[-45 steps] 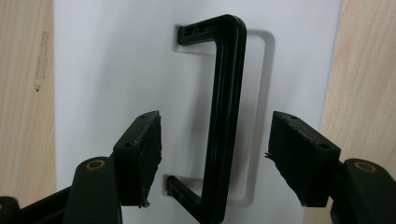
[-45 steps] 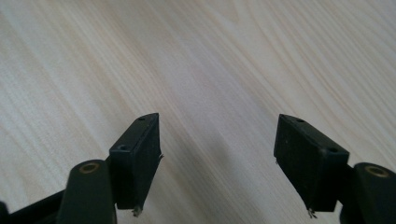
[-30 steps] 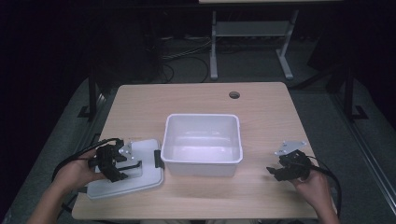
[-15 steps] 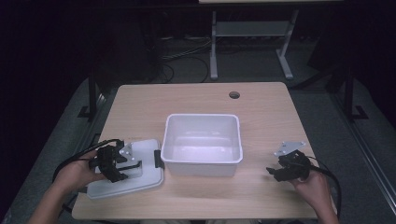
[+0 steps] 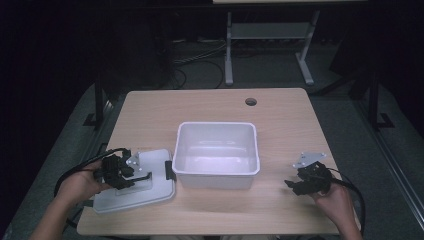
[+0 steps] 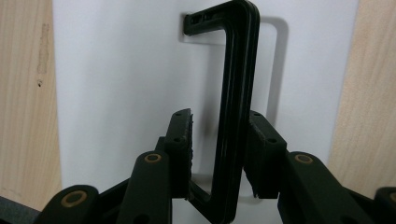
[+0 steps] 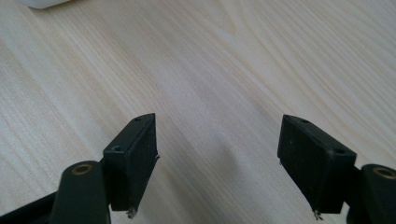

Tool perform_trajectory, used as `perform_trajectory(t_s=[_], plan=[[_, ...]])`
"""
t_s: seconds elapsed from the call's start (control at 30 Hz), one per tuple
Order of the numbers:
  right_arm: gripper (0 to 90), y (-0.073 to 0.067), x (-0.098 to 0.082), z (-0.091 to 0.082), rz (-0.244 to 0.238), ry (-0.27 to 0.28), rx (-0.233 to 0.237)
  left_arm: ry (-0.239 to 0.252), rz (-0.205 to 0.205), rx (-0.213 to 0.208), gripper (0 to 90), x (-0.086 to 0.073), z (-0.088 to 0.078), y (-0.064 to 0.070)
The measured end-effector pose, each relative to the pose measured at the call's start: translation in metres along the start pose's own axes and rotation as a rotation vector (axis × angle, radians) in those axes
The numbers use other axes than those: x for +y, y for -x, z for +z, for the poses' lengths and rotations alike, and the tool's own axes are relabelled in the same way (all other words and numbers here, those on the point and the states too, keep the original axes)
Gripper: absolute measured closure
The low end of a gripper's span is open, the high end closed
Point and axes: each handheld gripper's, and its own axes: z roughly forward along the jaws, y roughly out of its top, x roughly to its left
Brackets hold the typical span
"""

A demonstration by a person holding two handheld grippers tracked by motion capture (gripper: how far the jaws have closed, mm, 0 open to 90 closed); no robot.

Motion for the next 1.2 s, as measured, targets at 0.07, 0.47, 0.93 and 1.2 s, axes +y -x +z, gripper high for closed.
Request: perform_trajectory(t_s=[0.07, 0.47, 0.93, 1.2], plan=[[27.9, 0.0, 0.0, 0.0, -0.002, -0.004, -0.004, -0.003, 0.004, -0.001, 68.9, 0.001, 0.0, 0.0], [27.7, -0.003, 0.0, 0.004, -0.008, -0.016, 0.007, -0.017, 0.016, 0.015, 77.3, 0.007, -0.007, -0.005], [27.7, -0.003, -0.003, 0.003, -0.013, -0.02, 0.011, -0.03, 0.009, 0.009, 80.7, 0.012, -0.01, -0.014], [27.7, -0.004, -0.004, 0.004, -0.016, -0.024, 0.014, -0.045, 0.016, 0.004, 82.6, 0.013, -0.01, -0.018]])
